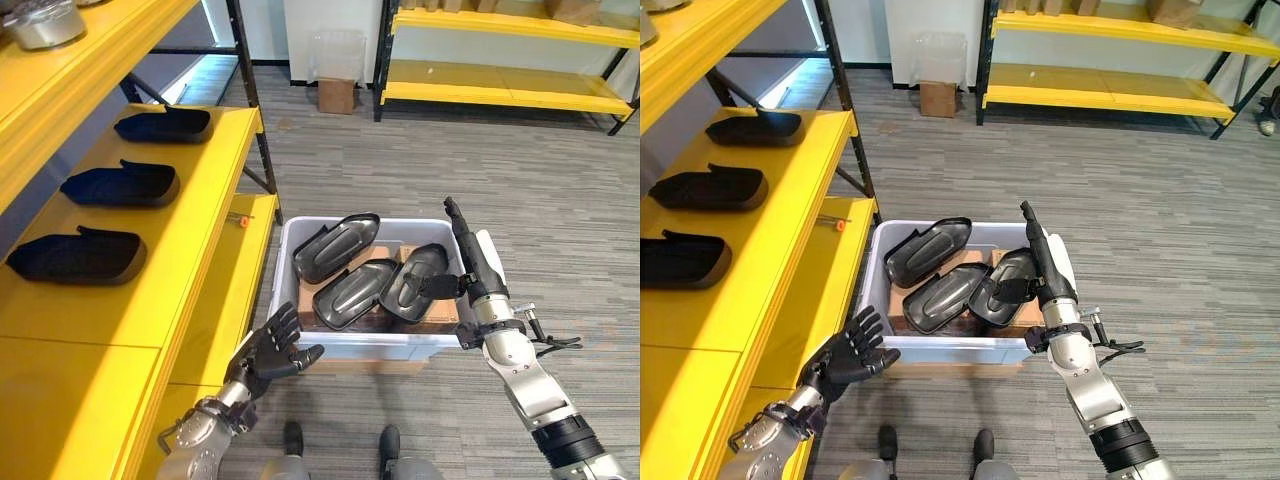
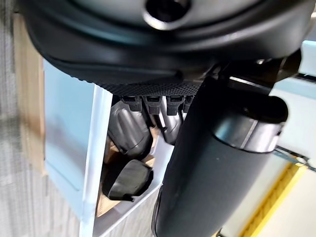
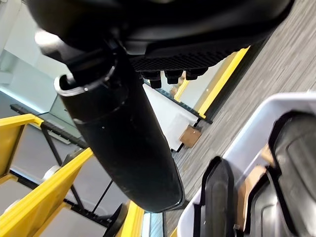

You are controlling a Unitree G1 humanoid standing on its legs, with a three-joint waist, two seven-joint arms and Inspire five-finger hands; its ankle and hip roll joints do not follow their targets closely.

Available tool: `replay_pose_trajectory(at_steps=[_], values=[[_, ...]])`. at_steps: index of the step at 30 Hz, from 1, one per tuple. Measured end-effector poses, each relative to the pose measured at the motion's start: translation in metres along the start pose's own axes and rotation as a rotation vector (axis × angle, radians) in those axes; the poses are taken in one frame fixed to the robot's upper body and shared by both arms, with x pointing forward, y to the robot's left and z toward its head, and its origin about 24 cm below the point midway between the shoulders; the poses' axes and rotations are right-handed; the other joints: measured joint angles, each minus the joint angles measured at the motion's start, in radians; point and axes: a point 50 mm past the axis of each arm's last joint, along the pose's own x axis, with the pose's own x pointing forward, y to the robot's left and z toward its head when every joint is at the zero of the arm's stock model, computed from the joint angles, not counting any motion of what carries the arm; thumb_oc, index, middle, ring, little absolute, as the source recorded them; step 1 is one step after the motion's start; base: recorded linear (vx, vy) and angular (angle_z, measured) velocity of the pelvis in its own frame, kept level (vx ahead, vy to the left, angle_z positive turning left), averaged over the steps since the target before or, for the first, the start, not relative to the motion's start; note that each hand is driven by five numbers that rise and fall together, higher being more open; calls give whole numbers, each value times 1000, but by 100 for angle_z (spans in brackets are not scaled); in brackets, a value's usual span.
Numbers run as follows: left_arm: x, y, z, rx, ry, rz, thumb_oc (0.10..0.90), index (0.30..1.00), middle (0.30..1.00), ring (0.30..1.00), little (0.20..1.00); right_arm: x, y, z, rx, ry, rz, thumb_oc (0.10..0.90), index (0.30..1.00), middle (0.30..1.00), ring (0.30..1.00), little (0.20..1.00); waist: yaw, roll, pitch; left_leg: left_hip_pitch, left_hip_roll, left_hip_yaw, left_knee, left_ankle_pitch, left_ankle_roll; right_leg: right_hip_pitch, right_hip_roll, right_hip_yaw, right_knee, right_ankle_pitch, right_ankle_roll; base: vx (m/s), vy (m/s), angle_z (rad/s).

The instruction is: Move parts from the plastic box to the shelf.

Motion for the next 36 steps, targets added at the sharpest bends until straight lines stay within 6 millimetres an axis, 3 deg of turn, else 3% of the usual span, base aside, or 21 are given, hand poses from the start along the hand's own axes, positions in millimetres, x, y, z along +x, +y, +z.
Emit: replay_pose_trajectory(at_steps=[4,11,16,18,21,24,27,36], values=[[0,0,0,-1,0,-12,900,1000,1000,1000,1000,0,1,-2,-34,17,19,900,1000,1000,1000,1000,-12,6,-2,13,-4,1,0,8,-26,23,3,-6,-18,15,-5,62,-16,0],[1,1,1,3,16,-12,900,1000,1000,1000,1000,10,6,4,-66,20,43,900,1000,1000,1000,1000,-12,8,-1,12,-25,-3,1,3,-27,23,-16,-6,-14,9,3,9,-14,3],[18,-5,22,23,-35,-68,900,1000,1000,1000,1000,52,-3,33,-109,-42,-9,900,1000,1000,1000,1000,3,64,35,-114,-35,-6,29,21,-7,-129,-31,-2,69,-3,14,-261,14,2],[34,-13,41,-2,-103,-96,900,1000,1000,1000,1000,70,-16,60,-165,-122,-56,900,1000,1000,1000,1000,18,99,91,-198,-35,-8,69,20,-11,-214,-36,4,109,-2,5,-202,27,1],[43,-19,53,1,-146,-102,900,1000,1000,1000,1000,81,-17,81,-214,-171,-69,900,1000,1000,1000,1000,18,122,173,-254,-35,-14,94,31,-9,-271,-36,6,139,4,1,-123,41,2],[46,-22,58,7,-166,-99,900,1000,1000,1000,1000,83,-14,82,-258,-155,-68,900,1000,1000,1000,1000,19,124,232,-274,-36,-12,100,32,-9,-299,-38,16,154,4,-4,-53,49,-6],[47,-23,57,2,-165,-81,900,1000,1000,1000,1000,82,-9,74,-301,-88,-58,900,1000,1000,1000,1000,16,126,247,-289,-44,-4,100,37,-3,-325,-44,30,165,7,-8,-31,71,-9],[50,-28,73,-27,-261,-61,900,1000,1000,1000,1000,80,-6,75,-344,-62,-86,900,1000,1000,1000,1000,8,128,249,-289,-57,27,97,26,5,-349,-56,59,176,-2,4,-14,70,-8]])
